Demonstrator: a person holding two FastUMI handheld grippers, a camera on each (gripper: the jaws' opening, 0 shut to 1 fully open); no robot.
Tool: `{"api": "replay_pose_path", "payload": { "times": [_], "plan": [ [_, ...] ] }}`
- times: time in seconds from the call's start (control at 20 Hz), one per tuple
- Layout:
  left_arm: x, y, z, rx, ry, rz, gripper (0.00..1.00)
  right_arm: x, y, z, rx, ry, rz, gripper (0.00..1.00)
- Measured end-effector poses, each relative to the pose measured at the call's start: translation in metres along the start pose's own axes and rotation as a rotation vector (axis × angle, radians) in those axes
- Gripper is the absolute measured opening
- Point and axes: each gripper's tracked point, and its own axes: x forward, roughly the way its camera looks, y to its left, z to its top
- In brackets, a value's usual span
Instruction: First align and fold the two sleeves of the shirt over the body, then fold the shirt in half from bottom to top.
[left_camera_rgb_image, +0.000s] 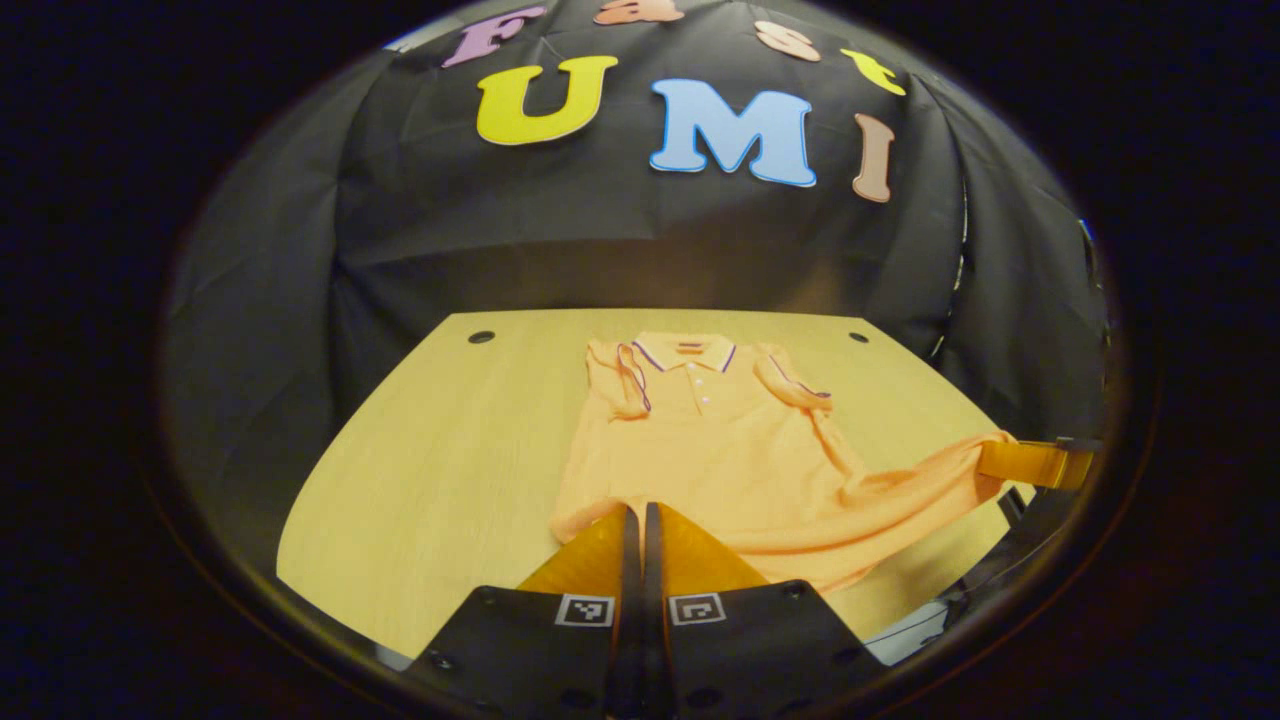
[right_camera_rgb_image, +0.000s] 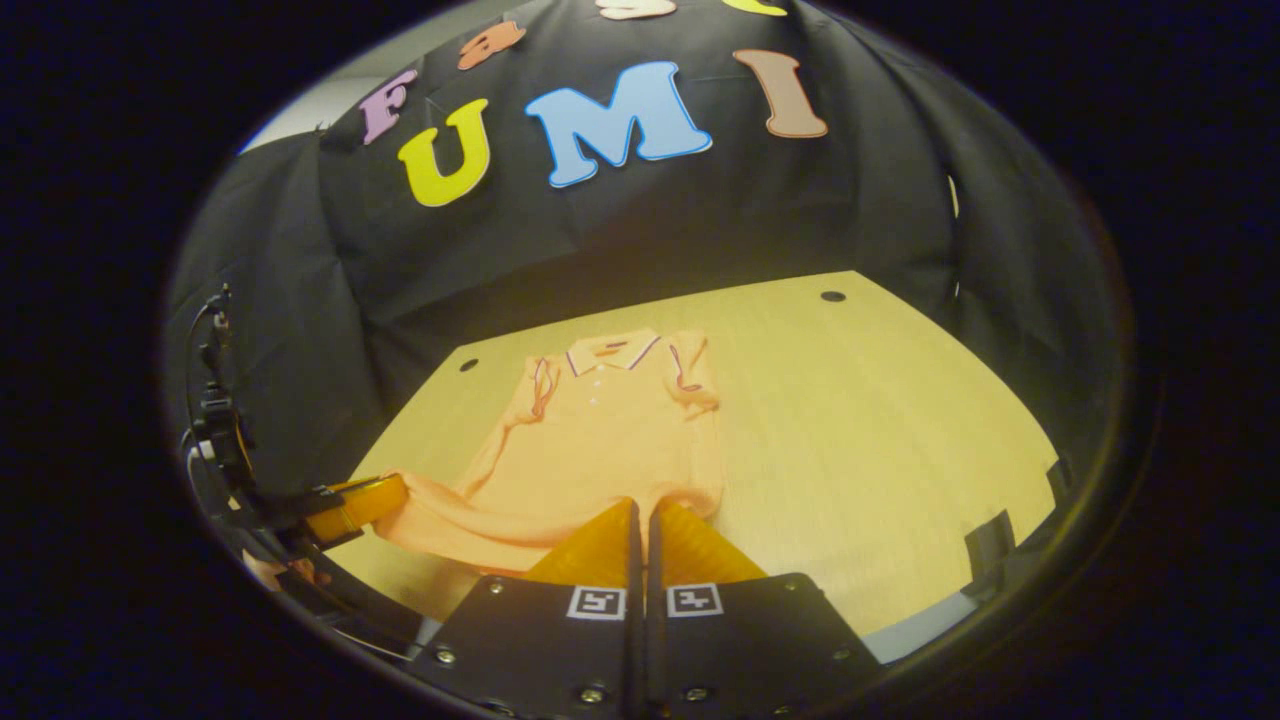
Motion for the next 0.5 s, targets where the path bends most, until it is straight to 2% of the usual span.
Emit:
{"api": "replay_pose_path", "payload": {
  "times": [0.25, 0.5],
  "plan": [
    [0.051, 0.000, 0.047, 0.001, -0.025, -0.049, 0.06, 0.038, -0.006, 0.052, 0.023, -0.044, -0.045, 0.01],
    [0.101, 0.001, 0.085, 0.030, -0.031, -0.107, 0.06, 0.069, -0.009, 0.084, 0.025, -0.070, -0.101, 0.01]
  ]
}}
